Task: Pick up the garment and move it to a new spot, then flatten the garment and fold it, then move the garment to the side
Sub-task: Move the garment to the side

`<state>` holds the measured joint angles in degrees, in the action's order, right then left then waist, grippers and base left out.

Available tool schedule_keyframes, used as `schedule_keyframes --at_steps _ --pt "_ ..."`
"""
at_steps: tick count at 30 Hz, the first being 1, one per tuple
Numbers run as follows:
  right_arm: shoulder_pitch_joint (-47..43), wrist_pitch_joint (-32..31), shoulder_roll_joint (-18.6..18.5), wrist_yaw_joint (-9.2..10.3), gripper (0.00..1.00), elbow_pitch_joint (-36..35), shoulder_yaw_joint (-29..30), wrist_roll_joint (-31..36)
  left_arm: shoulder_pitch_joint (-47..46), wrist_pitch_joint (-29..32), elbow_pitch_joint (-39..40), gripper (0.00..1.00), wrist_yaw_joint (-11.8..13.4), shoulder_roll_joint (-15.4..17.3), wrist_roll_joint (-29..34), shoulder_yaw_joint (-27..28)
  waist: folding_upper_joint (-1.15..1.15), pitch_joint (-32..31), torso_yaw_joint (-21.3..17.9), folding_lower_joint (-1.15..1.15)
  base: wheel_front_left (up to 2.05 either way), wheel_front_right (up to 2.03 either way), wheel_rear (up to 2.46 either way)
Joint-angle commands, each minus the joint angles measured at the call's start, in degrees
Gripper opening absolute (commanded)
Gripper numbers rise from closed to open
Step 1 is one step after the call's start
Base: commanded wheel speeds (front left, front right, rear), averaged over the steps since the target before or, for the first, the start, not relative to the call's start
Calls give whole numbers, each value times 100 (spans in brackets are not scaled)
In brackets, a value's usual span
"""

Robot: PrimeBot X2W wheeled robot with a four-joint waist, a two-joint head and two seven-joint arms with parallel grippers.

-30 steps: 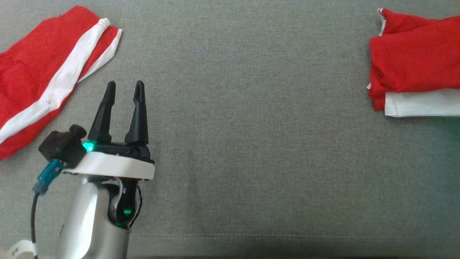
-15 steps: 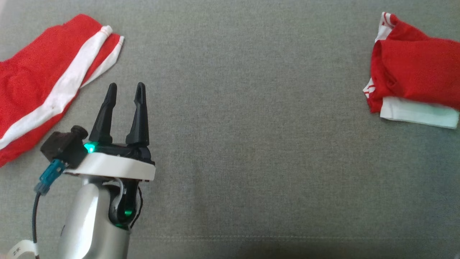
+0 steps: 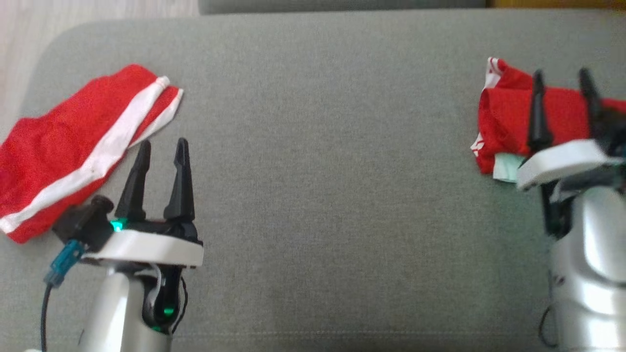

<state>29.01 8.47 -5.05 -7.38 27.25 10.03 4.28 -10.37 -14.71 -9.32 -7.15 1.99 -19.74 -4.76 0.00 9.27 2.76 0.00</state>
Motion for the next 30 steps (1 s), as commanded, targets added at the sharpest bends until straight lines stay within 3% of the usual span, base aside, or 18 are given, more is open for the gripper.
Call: schedule_keyframes --at_steps 1,11,30 --pt "-57 138 99 -11 100 -236 -231 -106 -67 -29 204 100 -34 88 18 189 0 -223 -15 0 0 0 0" --pt "-1109 492 215 -11 100 -378 -869 -798 360 -29 224 100 7 88 -4 178 0 -657 -31 0 0 0 0" --pt "-2078 651 216 -11 100 -916 -1004 -1313 774 -29 293 100 84 88 21 58 0 -841 -48 0 0 0 0"
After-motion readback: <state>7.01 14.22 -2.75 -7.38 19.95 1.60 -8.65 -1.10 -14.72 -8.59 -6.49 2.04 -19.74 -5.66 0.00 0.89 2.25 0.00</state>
